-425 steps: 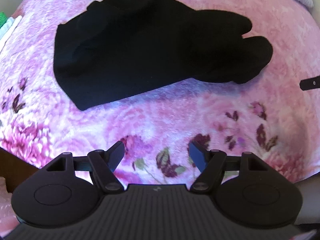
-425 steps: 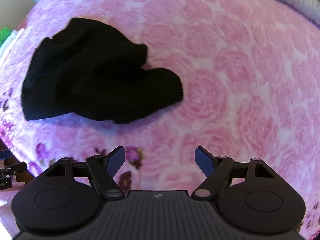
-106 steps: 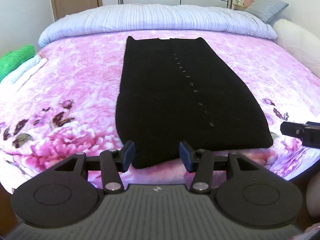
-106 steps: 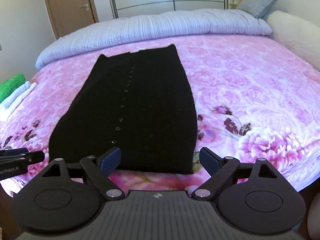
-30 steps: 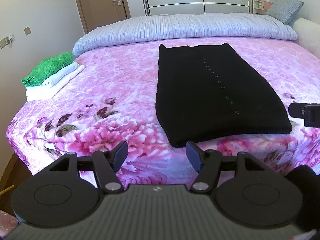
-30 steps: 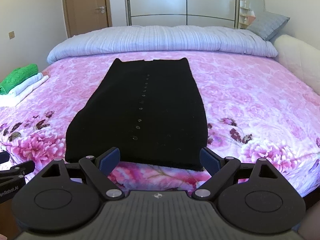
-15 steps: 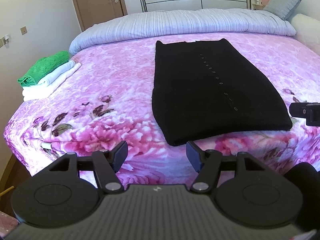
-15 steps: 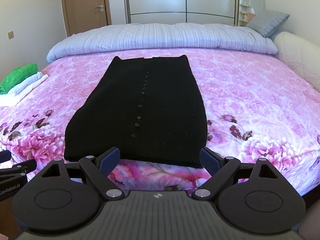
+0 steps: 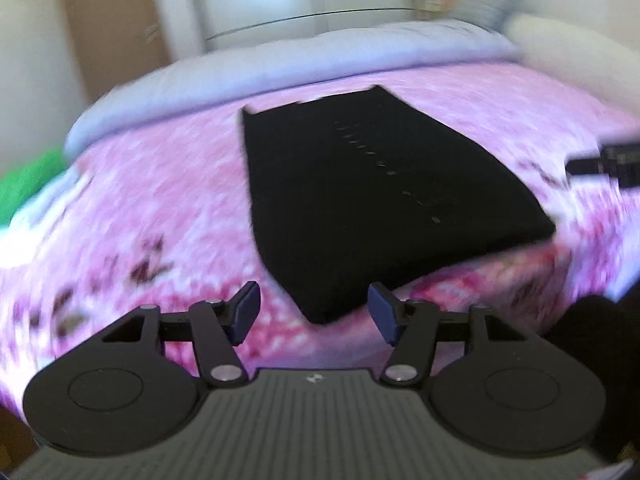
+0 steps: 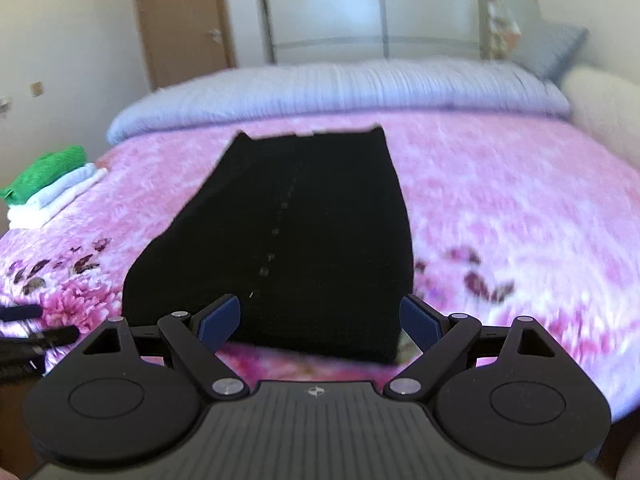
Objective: Fold clothes
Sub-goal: 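Grasp the trousers' leg ends with the left gripper while the right gripper grasps beside it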
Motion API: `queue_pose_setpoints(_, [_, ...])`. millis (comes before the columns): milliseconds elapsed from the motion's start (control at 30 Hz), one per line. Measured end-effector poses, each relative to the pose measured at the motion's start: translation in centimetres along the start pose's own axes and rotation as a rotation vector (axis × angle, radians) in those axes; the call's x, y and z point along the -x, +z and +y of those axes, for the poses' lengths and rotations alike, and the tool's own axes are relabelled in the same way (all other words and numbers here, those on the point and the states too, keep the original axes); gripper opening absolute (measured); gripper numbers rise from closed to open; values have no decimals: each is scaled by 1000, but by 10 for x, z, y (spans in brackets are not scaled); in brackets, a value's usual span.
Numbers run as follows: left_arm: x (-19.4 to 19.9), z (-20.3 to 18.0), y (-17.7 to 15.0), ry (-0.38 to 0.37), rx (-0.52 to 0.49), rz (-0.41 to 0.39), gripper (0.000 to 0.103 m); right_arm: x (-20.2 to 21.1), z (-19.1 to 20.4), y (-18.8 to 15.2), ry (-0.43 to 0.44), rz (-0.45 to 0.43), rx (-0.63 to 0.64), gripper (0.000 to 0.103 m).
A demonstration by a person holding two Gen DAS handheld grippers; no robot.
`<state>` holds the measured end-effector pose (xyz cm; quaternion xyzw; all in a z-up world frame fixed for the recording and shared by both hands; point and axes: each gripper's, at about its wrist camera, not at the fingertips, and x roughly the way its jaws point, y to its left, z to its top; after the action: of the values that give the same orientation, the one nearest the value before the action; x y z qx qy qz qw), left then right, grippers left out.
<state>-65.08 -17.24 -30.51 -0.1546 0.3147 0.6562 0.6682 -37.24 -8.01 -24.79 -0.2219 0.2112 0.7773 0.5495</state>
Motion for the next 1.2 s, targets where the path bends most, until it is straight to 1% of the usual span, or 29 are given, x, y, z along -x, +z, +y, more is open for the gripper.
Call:
queue_pose_setpoints(67, [-13, -1, -3, -14, -149, -1, 56, -2, -9, -3, 2, -32, 109, 89])
queue_pose_setpoints(100, [-19, -2, -5, -21, -223, -1, 56, -5, -11, -5, -4, -34, 177, 89])
queue_pose_setpoints(200, [-41, -5, -17, -30, -408, 20, 56, -19, -14, -17, -19, -5, 378, 89])
queue_pose_setpoints(267, [-57, -6, -25, -31, -522, 34, 56, -31, -16, -26, -17, 26, 478, 87])
queue_pose_setpoints(400, [-84, 0, -36, 5, -670, 46, 56, -52, -18, -38, -6, 70, 578, 83])
queue_pose_setpoints(533, [-103, 3, -50, 15, -856, 19, 56, -70, -23, -45, -9, 91, 649, 80])
queue_pose_setpoints(567, [-107, 4, -54, 12, -903, 10, 56, -74, -25, -47, -18, 97, 690, 78])
queue_pose_setpoints(667, [-116, 6, -64, -9, -1021, -47, 55, -86, -33, -53, -37, 119, 810, 77])
queue_pose_setpoints(767, [-123, 6, -67, -28, -1080, -90, 55, -99, -38, -64, -54, 137, 956, 77])
queue_pose_setpoints(800, [-123, 7, -68, -37, -1092, -100, 55, -104, -39, -70, -65, 154, 1023, 76])
queue_pose_setpoints(833, [-124, 8, -69, -45, -1104, -110, 55, -107, -41, -76, -69, 170, 1089, 72])
queue_pose_setpoints(867, [-125, 10, -71, -55, -1111, -123, 55, -106, -44, -80, -60, 164, 1127, 72])
queue_pose_setpoints(967, [-130, 15, -73, -85, -1123, -159, 56, -104, -50, -81, -3, 138, 1154, 71])
queue_pose_setpoints(1033, [-133, 18, -73, -99, -1147, -187, 56, -108, -45, -83, 32, 98, 1207, 69])
queue_pose_setpoints(1133, [-138, 20, -72, -115, -1187, -233, 55, -114, -37, -83, 100, 36, 1245, 62])
queue_pose_setpoints(1167, [-138, 21, -71, -119, -1191, -249, 53, -116, -36, -82, 114, 16, 1249, 58])
queue_pose_setpoints(1200, [-140, 21, -67, -129, -1178, -253, 51, -118, -36, -80, 123, 0, 1246, 57])
